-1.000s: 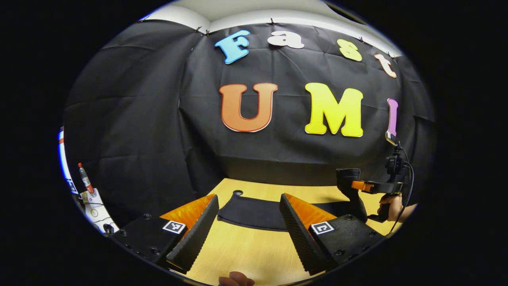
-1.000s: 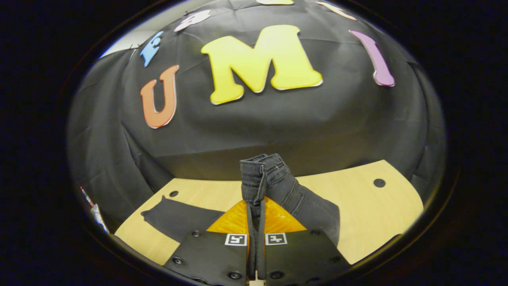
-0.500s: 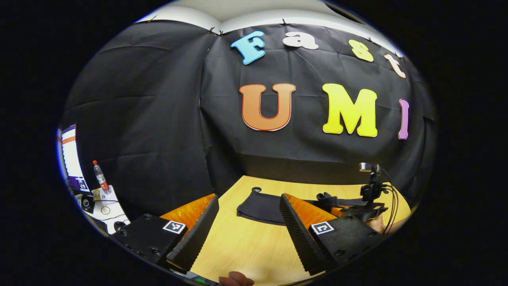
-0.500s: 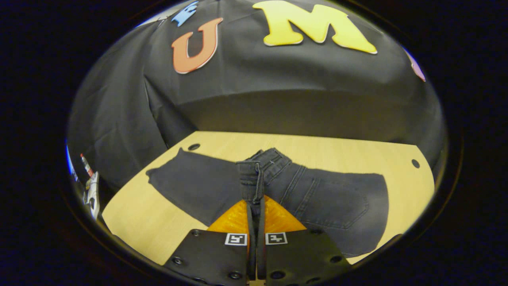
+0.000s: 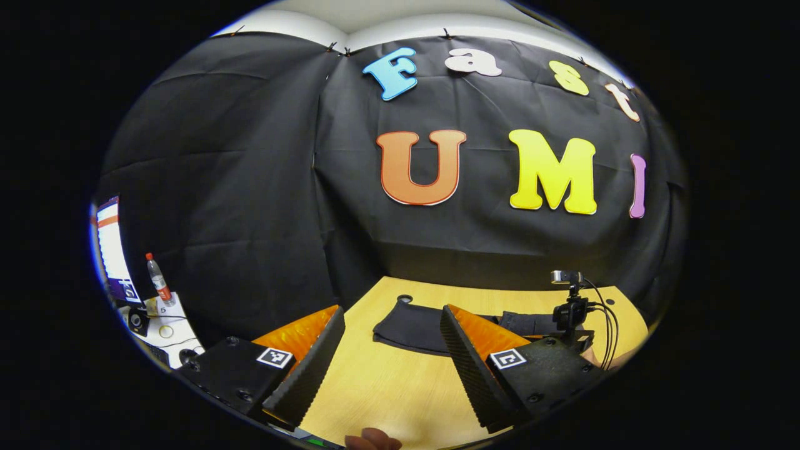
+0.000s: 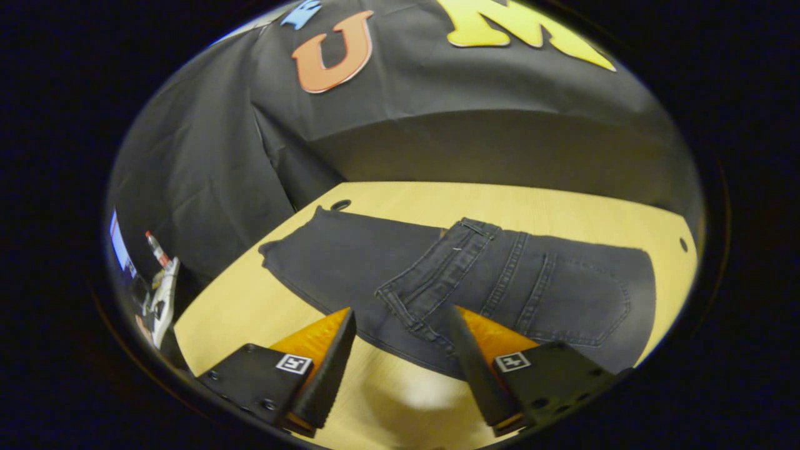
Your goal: Grasp the waist and the cuffs of the jeans and fold them to make the two legs overlap; first hold the waist and fold one-third of the jeans toward the cuffs, then hold the cuffs and fold the remaining one-third in the same direction to finish folding.
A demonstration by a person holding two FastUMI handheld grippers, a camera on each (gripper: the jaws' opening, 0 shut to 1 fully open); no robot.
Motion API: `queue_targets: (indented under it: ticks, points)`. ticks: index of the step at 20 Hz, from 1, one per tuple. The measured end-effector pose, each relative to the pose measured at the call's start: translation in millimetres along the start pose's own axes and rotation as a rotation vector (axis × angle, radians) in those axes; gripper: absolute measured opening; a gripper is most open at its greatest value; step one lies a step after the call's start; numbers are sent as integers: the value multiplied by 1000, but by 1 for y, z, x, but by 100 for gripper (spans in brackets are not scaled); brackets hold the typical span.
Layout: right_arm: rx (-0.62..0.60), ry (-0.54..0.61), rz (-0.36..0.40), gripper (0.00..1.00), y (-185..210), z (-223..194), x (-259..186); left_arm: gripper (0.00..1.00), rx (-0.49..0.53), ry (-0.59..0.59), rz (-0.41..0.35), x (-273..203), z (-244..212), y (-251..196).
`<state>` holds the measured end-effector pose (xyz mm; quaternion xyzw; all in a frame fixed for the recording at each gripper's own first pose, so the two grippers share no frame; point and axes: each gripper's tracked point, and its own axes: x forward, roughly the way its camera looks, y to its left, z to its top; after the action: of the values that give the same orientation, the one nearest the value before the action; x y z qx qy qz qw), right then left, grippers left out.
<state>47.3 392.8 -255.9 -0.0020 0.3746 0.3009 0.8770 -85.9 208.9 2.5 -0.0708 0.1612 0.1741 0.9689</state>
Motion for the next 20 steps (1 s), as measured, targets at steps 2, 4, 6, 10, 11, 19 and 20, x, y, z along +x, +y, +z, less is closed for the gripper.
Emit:
queue_targets:
  ticks: [2,4,6,10,11,19,20]
  points:
    - [-24,-30,13,95,3,9,-17,99,-81,43,-18,18,-16,-4]
    - [-45,-94,2,93,-5,33,-41,99,-219,150,-32,41,-50,-9]
    - [-62,-173,-14,93,-16,60,-69,99,-392,234,-53,63,-78,-9]
    - [-99,-334,-75,96,-47,116,-130,99,-657,369,-45,116,-127,-9]
    - [-106,-367,-94,92,-57,129,-146,99,-719,397,-52,125,-135,-11]
    - [-34,-583,-286,95,-129,194,-253,99,-1125,465,-44,219,-173,1]
    - [-28,-591,-313,96,-139,196,-263,99,-1167,466,-24,228,-178,5]
